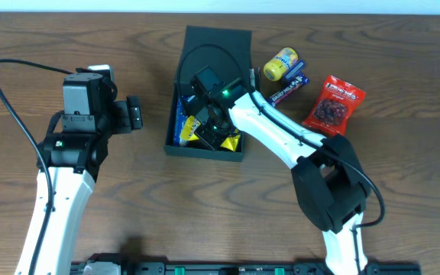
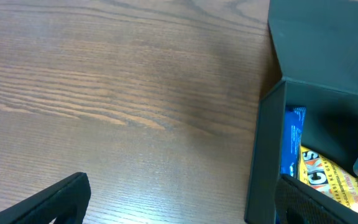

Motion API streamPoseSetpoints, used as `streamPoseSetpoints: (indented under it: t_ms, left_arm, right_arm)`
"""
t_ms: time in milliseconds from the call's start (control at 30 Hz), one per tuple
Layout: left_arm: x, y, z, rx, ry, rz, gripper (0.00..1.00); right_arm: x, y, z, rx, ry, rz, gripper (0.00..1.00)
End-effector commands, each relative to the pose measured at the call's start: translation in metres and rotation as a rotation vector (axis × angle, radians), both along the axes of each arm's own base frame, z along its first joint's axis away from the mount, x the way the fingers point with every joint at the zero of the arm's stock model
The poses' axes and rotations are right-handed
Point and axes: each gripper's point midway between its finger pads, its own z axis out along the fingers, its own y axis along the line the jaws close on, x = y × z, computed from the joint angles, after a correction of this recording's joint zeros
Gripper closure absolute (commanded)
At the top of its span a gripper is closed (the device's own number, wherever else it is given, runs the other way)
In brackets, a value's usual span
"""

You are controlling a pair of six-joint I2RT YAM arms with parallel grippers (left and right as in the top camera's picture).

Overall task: Pack container
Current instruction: 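Lower the yellow bag into the box and press it down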

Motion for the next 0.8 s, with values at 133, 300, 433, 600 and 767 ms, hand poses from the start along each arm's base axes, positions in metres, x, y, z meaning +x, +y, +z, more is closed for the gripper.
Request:
streamPoseSetpoints:
  t_ms: [133, 300, 433, 600, 767]
  left_arm:
    - [0.004, 0.0, 0.016, -0.003, -0.043, -0.001, 0.05]
    - [0.004, 0.0, 0.017, -0.003, -0.043, -0.001, 0.05]
    - [0.004, 0.0, 0.016, -0.003, -0.043, -0.001, 0.05]
    - [0.004, 0.0, 0.017, -0.003, -0.043, -0.001, 0.05]
    - [0.004, 0.0, 0.016, -0.003, -0.043, -0.001, 0.05]
  right_arm:
    - [0.011, -0.013, -0.006, -0.064, -0.047, -0.037, 0.99]
    - [-0.003, -0.002, -0.001, -0.013, 0.014, -0.02, 0.99]
    - [-0.012, 0.015, 0.03, 0.094, 0.051, 0.003, 0.99]
    - [0.009, 0.031, 0.095, 0.238, -0.094, 0.011, 0.98]
    - [0.03, 0.022, 0.105, 0.251, -0.165, -0.026, 0.99]
